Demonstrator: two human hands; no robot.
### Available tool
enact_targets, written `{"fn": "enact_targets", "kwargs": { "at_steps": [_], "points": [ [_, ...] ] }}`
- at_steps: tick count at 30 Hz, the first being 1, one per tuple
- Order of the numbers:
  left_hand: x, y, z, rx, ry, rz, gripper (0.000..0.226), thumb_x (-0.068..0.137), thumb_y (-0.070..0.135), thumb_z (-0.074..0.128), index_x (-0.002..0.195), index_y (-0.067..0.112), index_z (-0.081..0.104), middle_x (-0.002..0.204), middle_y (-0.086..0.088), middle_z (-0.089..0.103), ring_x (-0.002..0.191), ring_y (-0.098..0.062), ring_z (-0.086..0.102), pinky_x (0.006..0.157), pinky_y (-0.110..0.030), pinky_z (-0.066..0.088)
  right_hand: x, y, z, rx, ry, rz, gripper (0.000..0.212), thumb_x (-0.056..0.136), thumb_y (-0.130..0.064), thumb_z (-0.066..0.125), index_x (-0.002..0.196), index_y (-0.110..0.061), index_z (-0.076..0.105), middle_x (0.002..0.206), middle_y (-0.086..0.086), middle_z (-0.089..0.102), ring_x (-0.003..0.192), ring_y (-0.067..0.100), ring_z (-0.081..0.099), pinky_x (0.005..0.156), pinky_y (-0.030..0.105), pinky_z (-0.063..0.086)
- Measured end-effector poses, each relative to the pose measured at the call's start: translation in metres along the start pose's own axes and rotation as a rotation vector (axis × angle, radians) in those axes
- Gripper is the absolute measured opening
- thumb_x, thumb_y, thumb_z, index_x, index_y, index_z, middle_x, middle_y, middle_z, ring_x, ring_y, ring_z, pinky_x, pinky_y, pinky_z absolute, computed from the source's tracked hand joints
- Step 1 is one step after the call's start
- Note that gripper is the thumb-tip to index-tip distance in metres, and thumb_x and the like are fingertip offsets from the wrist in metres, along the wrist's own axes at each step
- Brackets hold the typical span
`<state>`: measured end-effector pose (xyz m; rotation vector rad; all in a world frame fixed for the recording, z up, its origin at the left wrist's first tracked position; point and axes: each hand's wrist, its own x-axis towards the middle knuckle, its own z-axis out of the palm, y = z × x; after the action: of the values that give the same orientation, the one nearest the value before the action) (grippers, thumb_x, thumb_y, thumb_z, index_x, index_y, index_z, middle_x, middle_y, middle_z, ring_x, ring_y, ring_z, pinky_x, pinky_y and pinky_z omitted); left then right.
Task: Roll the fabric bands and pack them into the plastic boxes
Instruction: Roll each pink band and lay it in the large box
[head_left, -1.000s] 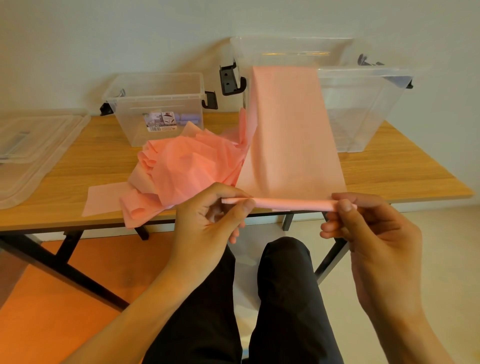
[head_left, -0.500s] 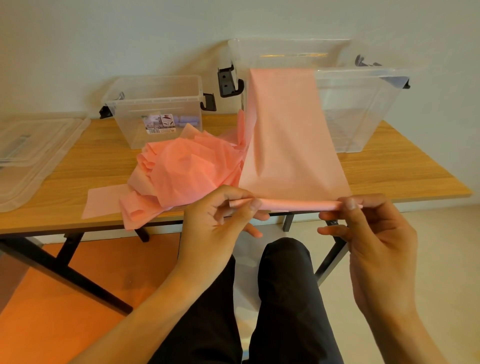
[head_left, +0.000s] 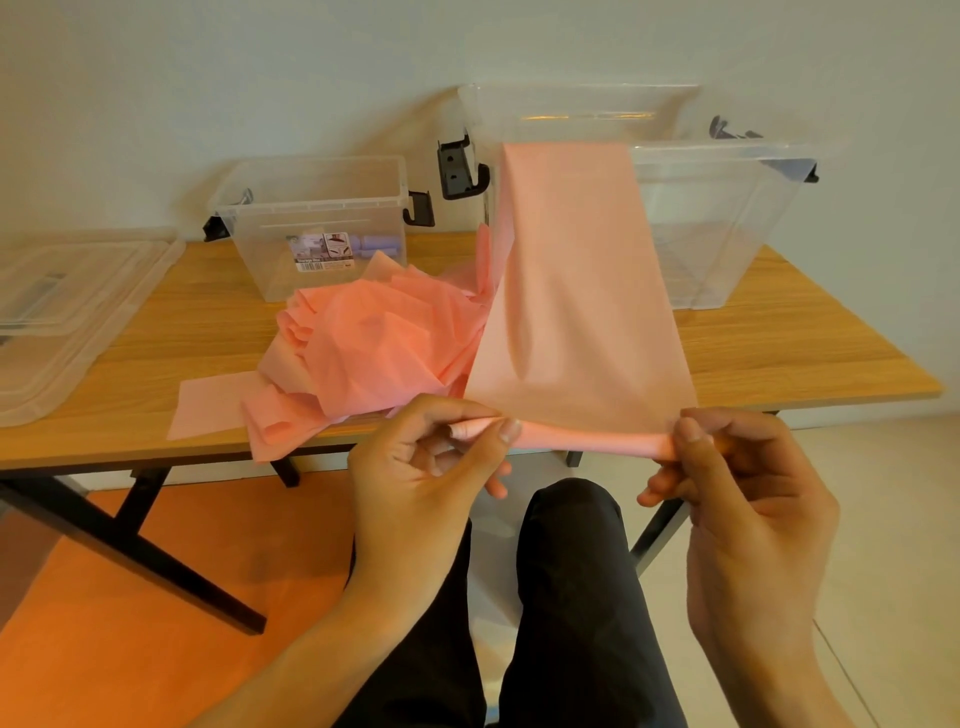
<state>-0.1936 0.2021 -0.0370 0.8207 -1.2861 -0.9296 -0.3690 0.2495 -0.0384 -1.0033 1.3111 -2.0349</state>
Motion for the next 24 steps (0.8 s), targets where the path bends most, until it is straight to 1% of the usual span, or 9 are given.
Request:
{"fn": "enact_targets", "kwargs": {
  "at_steps": [3,7,9,12,14,16,18,21,24],
  "points": [
    [-0.004,0.0,0.0,0.01,0.01,0.011,0.01,0.079,0.009,0.077,0.088,0.006,0.073,0.072,-0.003,0.072,0.053,-0.021,0.066,0.058,-0.025,0.055,-0.003,0.001,-0.002,-0.038,0.015,0.02,0.011,0.089,-0.015,0.065,0.095,-0.01,0.073,0.07,0.007,0.069,0.052,0.022,0.061,0.058,0.031,0.058],
    [-0.008,-0.001,0.0,-0.005,0.005,-0.015,0.014,0.077,0.011,0.077,0.089,0.004,0.073,0.074,-0.004,0.074,0.057,-0.021,0.07,0.06,-0.024,0.056,-0.004,0.003,-0.006,-0.076,0.008,0.073,0.015,0.085,-0.022,0.067,0.094,-0.012,0.075,0.072,0.007,0.071,0.057,0.021,0.065,0.065,0.029,0.061],
    [-0.007,-0.002,-0.001,-0.009,0.003,-0.03,0.016,0.077,0.013,0.076,0.092,0.006,0.072,0.075,-0.007,0.074,0.057,-0.021,0.07,0.06,-0.025,0.057,-0.004,0.001,-0.008,-0.099,-0.027,0.073,0.018,0.081,-0.024,0.071,0.095,-0.015,0.076,0.079,0.006,0.074,0.063,0.021,0.07,0.068,0.029,0.062],
    [-0.003,-0.003,-0.002,-0.041,-0.007,-0.046,0.019,0.079,0.014,0.075,0.096,0.009,0.069,0.08,-0.01,0.07,0.054,-0.023,0.066,0.056,-0.027,0.055,-0.002,-0.003,-0.011,-0.101,-0.115,0.038,0.021,0.075,-0.028,0.076,0.095,-0.027,0.081,0.093,0.004,0.077,0.071,0.023,0.073,0.07,0.026,0.062],
    [0.0,-0.004,-0.003,-0.043,-0.032,-0.021,0.014,0.083,0.013,0.073,0.095,0.009,0.066,0.084,-0.004,0.069,0.05,-0.022,0.062,0.055,-0.025,0.052,-0.001,-0.004,-0.011,-0.094,-0.132,0.014,0.022,0.075,-0.029,0.076,0.096,-0.032,0.082,0.09,0.004,0.077,0.069,0.023,0.073,0.073,0.026,0.061],
    [0.002,-0.004,-0.003,-0.029,-0.076,0.014,0.008,0.087,0.013,0.07,0.093,0.011,0.066,0.086,0.001,0.067,0.047,-0.021,0.06,0.058,-0.022,0.052,0.001,-0.004,-0.009,-0.067,-0.118,0.001,0.022,0.075,-0.029,0.075,0.095,-0.032,0.082,0.083,0.005,0.075,0.065,0.023,0.071,0.074,0.028,0.061],
    [0.003,-0.004,-0.003,-0.026,-0.111,0.026,0.003,0.088,0.015,0.069,0.09,0.012,0.067,0.083,0.007,0.067,0.046,-0.019,0.06,0.057,-0.022,0.051,0.002,-0.003,-0.007,-0.019,-0.114,-0.006,0.019,0.077,-0.026,0.073,0.094,-0.03,0.081,0.079,0.006,0.073,0.063,0.024,0.069,0.072,0.028,0.061],
    [0.005,-0.004,-0.004,-0.04,-0.146,0.015,0.009,0.088,0.016,0.075,0.091,0.011,0.068,0.081,0.009,0.067,0.048,-0.016,0.062,0.061,-0.02,0.052,0.002,-0.001,-0.007,0.014,-0.106,0.004,0.016,0.078,-0.026,0.073,0.091,-0.027,0.081,0.077,0.006,0.072,0.063,0.022,0.069,0.071,0.026,0.06],
    [0.007,-0.004,-0.005,-0.077,-0.168,0.012,0.021,0.079,0.014,0.078,0.097,0.008,0.07,0.088,0.002,0.071,0.054,-0.017,0.066,0.063,-0.021,0.054,0.004,0.0,-0.008,0.002,-0.099,0.007,0.015,0.077,-0.033,0.073,0.089,-0.027,0.081,0.078,0.002,0.072,0.062,0.018,0.068,0.071,0.029,0.061]
  ]
}}
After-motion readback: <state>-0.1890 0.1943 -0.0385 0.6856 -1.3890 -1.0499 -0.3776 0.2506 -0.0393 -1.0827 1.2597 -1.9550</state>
